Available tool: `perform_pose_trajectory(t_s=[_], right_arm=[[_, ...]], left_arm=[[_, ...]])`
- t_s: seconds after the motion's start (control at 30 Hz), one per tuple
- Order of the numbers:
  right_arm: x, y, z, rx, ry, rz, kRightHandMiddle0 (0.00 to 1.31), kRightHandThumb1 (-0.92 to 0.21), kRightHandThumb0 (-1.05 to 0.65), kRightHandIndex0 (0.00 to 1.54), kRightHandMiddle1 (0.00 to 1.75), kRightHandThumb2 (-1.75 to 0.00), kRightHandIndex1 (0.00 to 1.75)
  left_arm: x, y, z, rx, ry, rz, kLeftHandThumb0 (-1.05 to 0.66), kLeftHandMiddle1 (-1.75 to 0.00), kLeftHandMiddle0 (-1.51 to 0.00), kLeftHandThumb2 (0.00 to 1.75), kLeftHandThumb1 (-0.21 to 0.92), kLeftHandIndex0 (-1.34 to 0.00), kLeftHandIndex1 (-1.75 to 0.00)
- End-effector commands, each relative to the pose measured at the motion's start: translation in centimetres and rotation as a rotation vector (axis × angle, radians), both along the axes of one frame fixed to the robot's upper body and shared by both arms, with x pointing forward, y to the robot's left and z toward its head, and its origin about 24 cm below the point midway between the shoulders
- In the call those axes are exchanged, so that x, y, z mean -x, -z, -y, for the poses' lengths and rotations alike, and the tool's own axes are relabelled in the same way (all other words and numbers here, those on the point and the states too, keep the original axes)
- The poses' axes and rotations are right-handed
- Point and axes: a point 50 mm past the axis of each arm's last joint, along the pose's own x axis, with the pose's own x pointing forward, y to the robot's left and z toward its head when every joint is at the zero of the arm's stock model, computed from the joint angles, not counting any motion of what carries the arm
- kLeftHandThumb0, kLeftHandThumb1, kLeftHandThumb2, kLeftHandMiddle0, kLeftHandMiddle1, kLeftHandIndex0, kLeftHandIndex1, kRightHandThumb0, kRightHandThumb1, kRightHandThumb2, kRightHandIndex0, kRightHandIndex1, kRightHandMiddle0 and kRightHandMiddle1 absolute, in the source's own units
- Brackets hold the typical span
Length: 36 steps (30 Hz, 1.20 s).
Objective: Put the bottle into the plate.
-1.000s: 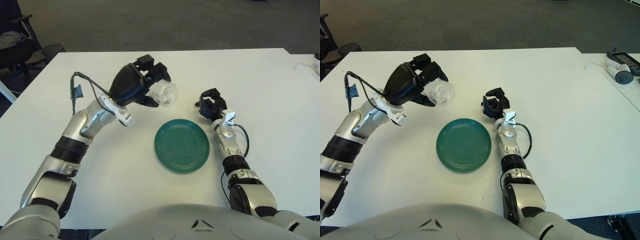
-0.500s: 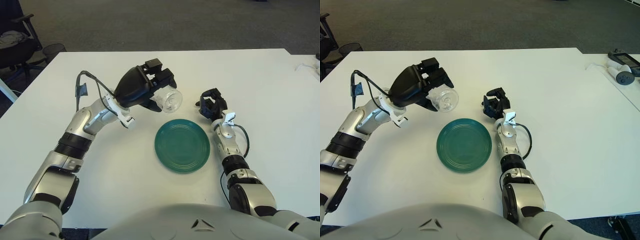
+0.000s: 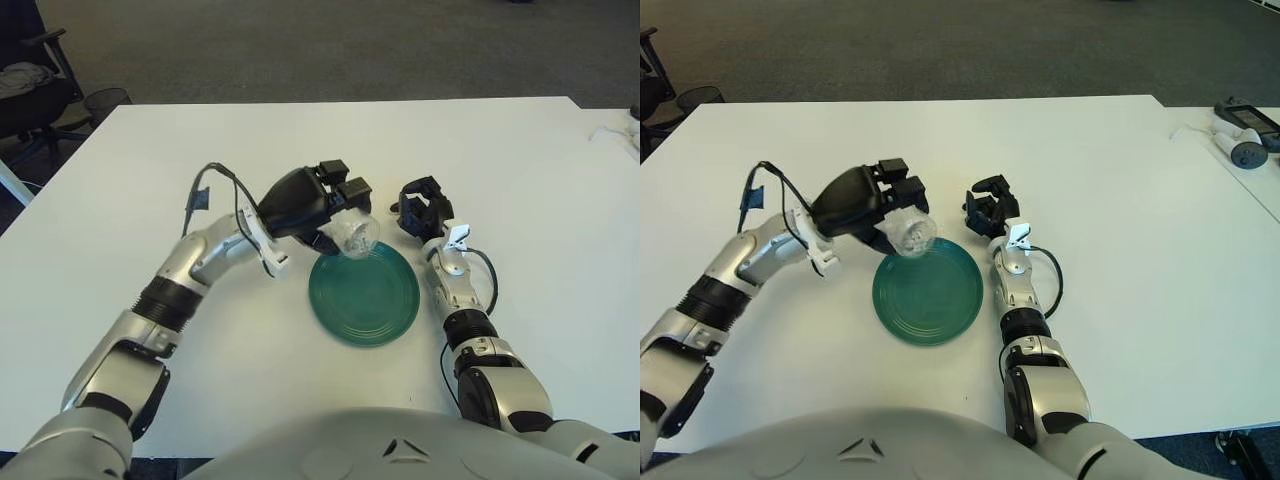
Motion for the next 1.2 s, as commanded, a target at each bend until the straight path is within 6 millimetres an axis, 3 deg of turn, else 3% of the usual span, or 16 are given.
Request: perform_pose_trajectory(t_s=[0.0,0.13,0.43,0.87,1.17], right_arm=[[3.1,4.6,-0.2,-0.021,0.007,-0.233,0.31,-0.60,-0.01,0.50,1.73,-0.88,1.47],[3.2,2.8,-0.1,-0.045,0.076,-0.177,0.30,-0.67,-0.01,0.47,1.73,-0.77,1.43],[3.3,2.5,0.1,-0.009,0.046,-0.182,0.29,-0.71,-0.01,0.45,1.71,-0.71,1.41],[3.4,2.3,0.2,-0.018,0.036,-0.167,0.31,-0.63,-0.01,0.47,1.72,-0.83,1.47],[3.4,2.3,0.1,-0.015,0.023,-0.173,0.31,-0.61,-0.01,0.49,1.74,-0.86,1.46]], left_arm=[[0.1,0.5,0.1,-0.014,-0.005,0.009,-0.42,-1.75,-1.07,1.10,0.49,-0.47,-1.75],[0.3,0.9,0.6,-0.035,0.000,0.050,-0.42,-1.75,-1.07,1.09,0.49,-0.47,-1.75],[0.6,2.3,1.8,-0.100,0.017,0.122,-0.42,-1.75,-1.08,1.10,0.48,-0.48,-1.75],[0.6,3.0,2.1,-0.168,0.026,0.163,-0.42,-1.75,-1.07,1.08,0.50,-0.47,-1.75],[0.4,3.2,2.3,-0.219,0.063,0.209,-0.42,-1.75,-1.15,1.06,0.52,-0.46,-1.75]])
